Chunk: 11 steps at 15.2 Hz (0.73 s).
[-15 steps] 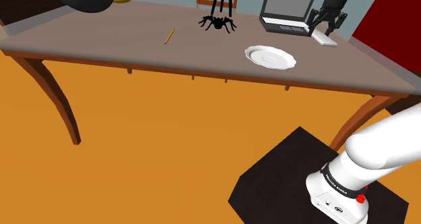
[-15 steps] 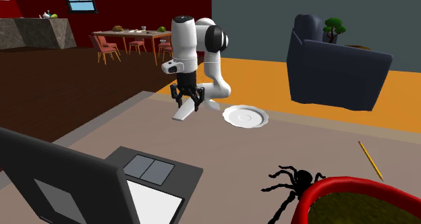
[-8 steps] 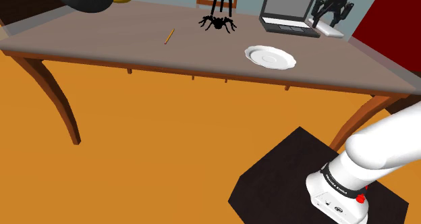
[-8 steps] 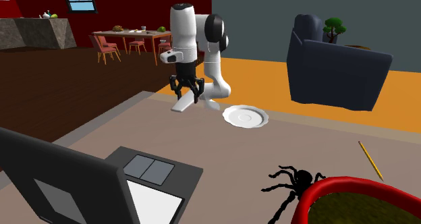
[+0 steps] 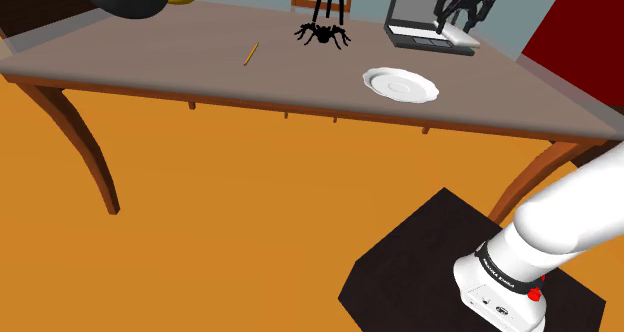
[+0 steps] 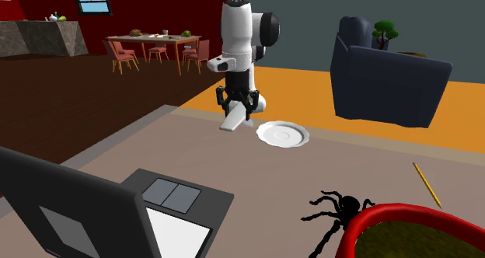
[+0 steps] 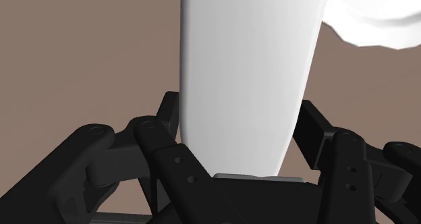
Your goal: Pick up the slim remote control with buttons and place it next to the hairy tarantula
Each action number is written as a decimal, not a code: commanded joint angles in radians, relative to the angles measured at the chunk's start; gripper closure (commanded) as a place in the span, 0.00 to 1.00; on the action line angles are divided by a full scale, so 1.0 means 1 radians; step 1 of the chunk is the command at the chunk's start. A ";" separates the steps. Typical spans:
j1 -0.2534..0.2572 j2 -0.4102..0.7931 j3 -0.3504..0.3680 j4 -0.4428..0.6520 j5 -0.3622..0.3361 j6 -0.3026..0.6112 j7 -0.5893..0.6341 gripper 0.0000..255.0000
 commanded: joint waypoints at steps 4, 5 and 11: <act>0.048 0.064 0.057 0.075 0.012 -0.012 0.107 1.00; 0.058 0.082 0.069 0.096 0.014 -0.015 0.129 1.00; 0.122 0.215 0.130 0.265 0.016 -0.051 0.254 1.00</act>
